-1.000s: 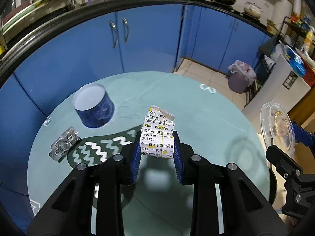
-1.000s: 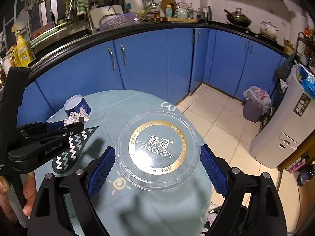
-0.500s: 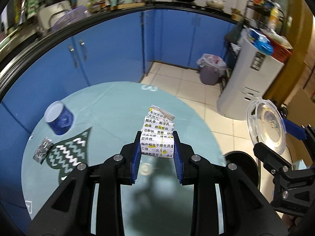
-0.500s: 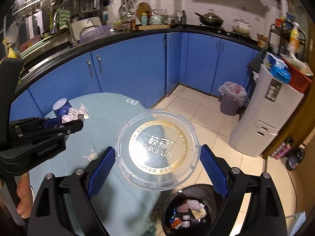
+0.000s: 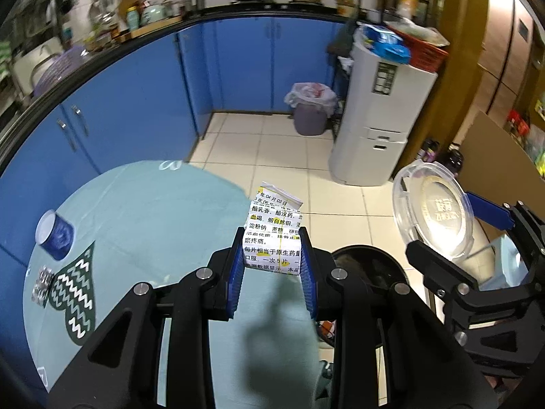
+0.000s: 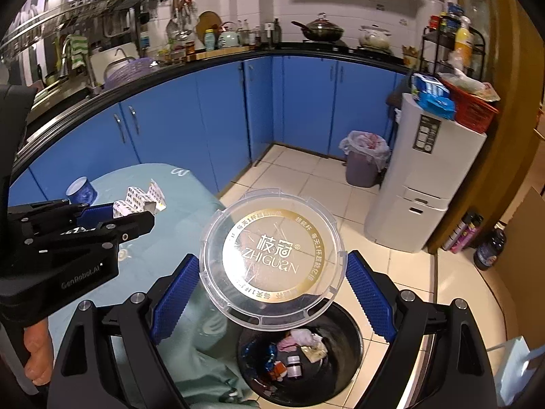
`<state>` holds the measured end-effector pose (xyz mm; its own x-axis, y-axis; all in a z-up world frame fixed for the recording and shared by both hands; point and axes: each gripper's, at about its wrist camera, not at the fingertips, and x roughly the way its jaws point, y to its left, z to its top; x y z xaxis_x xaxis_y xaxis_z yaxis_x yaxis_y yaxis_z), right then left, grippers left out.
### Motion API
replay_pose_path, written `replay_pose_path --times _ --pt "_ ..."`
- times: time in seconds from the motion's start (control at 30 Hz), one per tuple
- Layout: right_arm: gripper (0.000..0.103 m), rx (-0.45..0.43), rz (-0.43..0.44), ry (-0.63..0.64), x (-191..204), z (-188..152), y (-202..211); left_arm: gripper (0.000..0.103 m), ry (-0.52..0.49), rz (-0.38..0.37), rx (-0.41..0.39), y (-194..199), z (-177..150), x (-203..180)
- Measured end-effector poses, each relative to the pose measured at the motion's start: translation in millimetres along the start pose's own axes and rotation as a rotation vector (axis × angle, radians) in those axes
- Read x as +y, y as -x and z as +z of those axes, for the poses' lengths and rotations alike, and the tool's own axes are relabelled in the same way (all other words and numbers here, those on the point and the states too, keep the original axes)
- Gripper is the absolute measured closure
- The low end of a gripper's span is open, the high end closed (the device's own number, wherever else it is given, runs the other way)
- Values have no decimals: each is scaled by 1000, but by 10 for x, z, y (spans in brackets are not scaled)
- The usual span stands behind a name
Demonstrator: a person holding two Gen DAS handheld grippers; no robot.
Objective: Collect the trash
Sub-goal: 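Carry the medicine box and clear lid in both grippers over the black bin, then open the left gripper to drop the box while the right drops the clear lid into the bin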
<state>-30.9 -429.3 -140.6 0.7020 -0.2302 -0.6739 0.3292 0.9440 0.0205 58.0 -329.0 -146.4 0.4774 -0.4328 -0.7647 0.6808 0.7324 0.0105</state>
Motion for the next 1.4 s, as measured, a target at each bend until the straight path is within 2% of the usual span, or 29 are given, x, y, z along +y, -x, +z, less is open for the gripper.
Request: replay_pose_path --times 0.5,0.63,0.8,1.07,1.1,1.13,1.17,1.23,1.4 --pt "17 31 -18 -95 -570 -163 -1 73 -89 -34 15 -115 113 -600" --pt "11 38 -27 -119 -704 -214 -12 73 -111 -41 19 -150 136 -749" --pt "10 27 -115 -135 -841 -263 3 73 -122 -63 35 -216 180 -888" --pt "10 28 -163 -183 -1108 -309 26 71 -152 -90 32 -241 220 -1114" --pt "10 27 -163 -185 -1116 -313 28 68 -151 -93 35 -249 226 -1128" --pt "11 27 -165 -188 -1127 -315 28 52 -145 -97 39 -257 234 -1129" --pt "11 24 -174 -196 -1151 -318 34 45 -137 -88 37 -257 240 -1115" --pt "10 26 -165 -210 -1203 -316 30 19 -103 -96 13 -235 270 -1041" --pt "10 18 -180 -208 -1205 -282 19 16 -71 -50 -5 -207 280 -923"
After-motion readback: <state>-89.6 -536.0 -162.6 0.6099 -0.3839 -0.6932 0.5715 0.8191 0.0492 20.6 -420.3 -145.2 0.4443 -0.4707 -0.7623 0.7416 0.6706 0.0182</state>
